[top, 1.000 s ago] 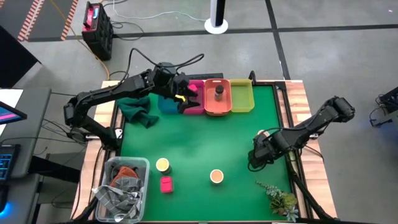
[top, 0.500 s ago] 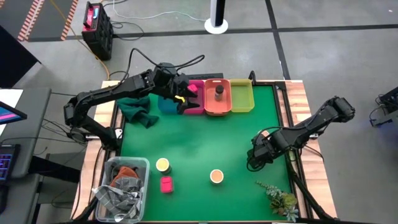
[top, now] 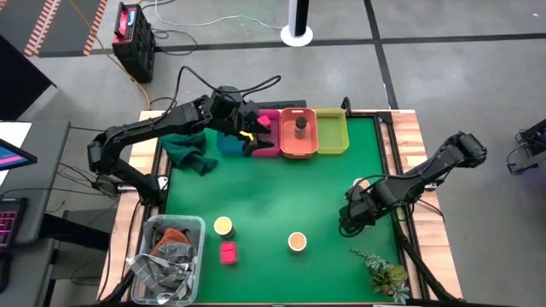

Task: Sort spices by type
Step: Put the green spice bottle into the blue bin

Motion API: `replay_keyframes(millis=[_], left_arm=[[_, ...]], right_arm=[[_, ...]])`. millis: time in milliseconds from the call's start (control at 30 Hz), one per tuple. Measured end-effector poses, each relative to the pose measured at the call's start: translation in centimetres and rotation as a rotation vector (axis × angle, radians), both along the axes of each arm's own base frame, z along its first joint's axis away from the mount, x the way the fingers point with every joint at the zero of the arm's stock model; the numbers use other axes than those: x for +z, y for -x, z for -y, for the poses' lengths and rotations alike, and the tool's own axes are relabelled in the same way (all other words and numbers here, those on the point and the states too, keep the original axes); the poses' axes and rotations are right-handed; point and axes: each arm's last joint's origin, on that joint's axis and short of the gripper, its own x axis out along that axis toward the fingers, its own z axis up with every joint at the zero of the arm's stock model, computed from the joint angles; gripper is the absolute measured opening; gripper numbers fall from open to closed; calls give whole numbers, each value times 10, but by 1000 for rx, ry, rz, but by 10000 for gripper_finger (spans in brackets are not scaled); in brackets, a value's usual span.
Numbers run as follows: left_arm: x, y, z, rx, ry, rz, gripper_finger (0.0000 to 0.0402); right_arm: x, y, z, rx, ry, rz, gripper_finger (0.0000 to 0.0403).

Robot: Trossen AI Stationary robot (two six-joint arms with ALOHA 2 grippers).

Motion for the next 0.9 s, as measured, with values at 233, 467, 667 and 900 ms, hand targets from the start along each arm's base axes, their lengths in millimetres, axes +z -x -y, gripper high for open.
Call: replay_keyframes(millis=[233,467,667,900], left_arm=[[0,0,0,-1,-3,0,279],[0,0,0,-1,-3,0,279],[0,0,0,-1,-4,0,279],[0,0,0,-1,-2,-3,279]], right_arm=[[1,-9,1,-27,-35,73,230],[5,-21,2,-69,-46,156,230],[11,-36,3,-79,-13,184,231],[20,-74,10,-34,28,218,232]])
